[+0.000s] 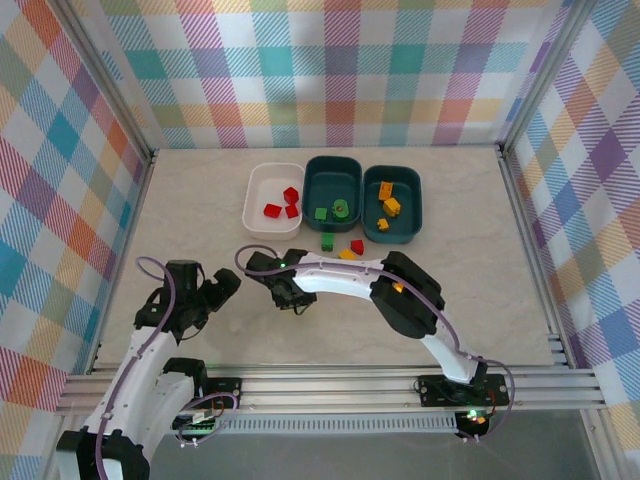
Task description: Sort the legos into containers by color
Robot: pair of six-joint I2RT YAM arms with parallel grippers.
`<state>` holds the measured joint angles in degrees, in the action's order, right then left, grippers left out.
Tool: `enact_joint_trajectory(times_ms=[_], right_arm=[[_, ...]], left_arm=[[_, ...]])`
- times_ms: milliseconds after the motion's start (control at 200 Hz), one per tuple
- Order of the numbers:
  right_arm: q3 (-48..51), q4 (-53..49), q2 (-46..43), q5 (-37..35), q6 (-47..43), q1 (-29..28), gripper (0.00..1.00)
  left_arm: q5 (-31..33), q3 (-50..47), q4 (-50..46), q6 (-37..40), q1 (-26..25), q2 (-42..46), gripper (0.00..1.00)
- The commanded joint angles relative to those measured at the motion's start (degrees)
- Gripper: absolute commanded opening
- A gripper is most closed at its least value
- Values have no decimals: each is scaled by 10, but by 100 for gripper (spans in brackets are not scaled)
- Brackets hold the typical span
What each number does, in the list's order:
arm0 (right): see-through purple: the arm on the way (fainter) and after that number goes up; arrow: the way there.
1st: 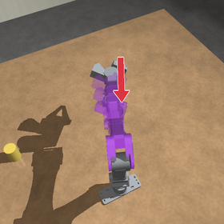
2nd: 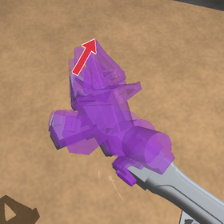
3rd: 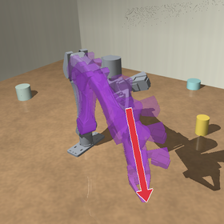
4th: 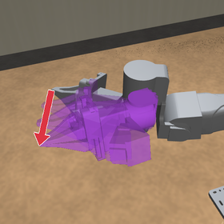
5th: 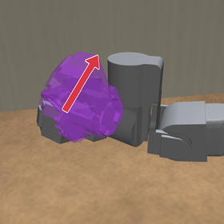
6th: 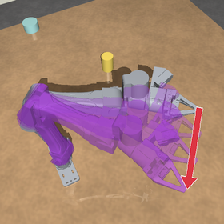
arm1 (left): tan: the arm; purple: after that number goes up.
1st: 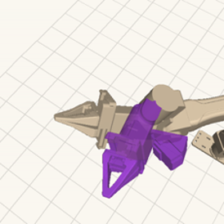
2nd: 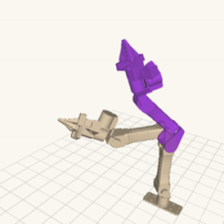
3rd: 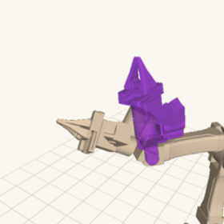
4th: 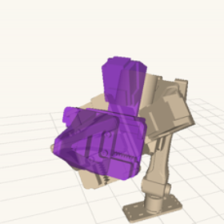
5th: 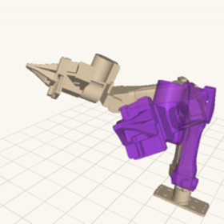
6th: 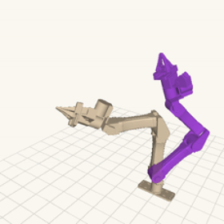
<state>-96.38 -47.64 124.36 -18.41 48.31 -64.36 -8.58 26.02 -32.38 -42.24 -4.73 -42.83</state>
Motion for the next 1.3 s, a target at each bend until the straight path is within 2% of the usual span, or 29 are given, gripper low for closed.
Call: enact_joint_trajectory(times_ms=[0, 140, 305, 435, 525, 665, 775, 820, 890, 1015, 1130, 1295], right_arm=[[-10, -3, -65, -48, -30, 9, 30], [-41, 4, -97, -44, -81, 57, 31], [-83, 30, -86, -2, -139, 171, 31], [-168, 23, -14, 40, -166, 259, 31], [-268, -9, 60, 59, -175, 297, 31], [-415, -69, 165, 74, -191, 324, 32], [-465, -87, 195, 79, -203, 331, 35], [-463, -81, 193, 85, -207, 332, 38], [-459, -80, 184, 88, -212, 332, 51], [-411, -61, 129, 93, -227, 332, 60], [-286, 0, 26, 93, -232, 331, 62], [-79, 88, -141, 77, -232, 332, 65]], left_arm=[[-22, 1, 22, 3, 0, -21, 97], [-47, 9, 57, 3, 0, -69, 96], [-89, 34, 105, 15, -13, -154, 95], [-119, 90, 111, 49, -44, -244, 94], [-136, 129, 117, 50, -69, -304, 92], [-105, 175, 123, 43, -120, -364, 90], [-80, 206, 123, 44, -141, -396, 90], [-78, 219, 121, 48, -145, -411, 90], [-80, 242, 115, 53, -150, -435, 90], [-77, 281, 102, 54, -179, -469, 89], [-48, 309, 87, 54, -230, -483, 88], [34, 353, 36, 60, -302, -501, 86]])
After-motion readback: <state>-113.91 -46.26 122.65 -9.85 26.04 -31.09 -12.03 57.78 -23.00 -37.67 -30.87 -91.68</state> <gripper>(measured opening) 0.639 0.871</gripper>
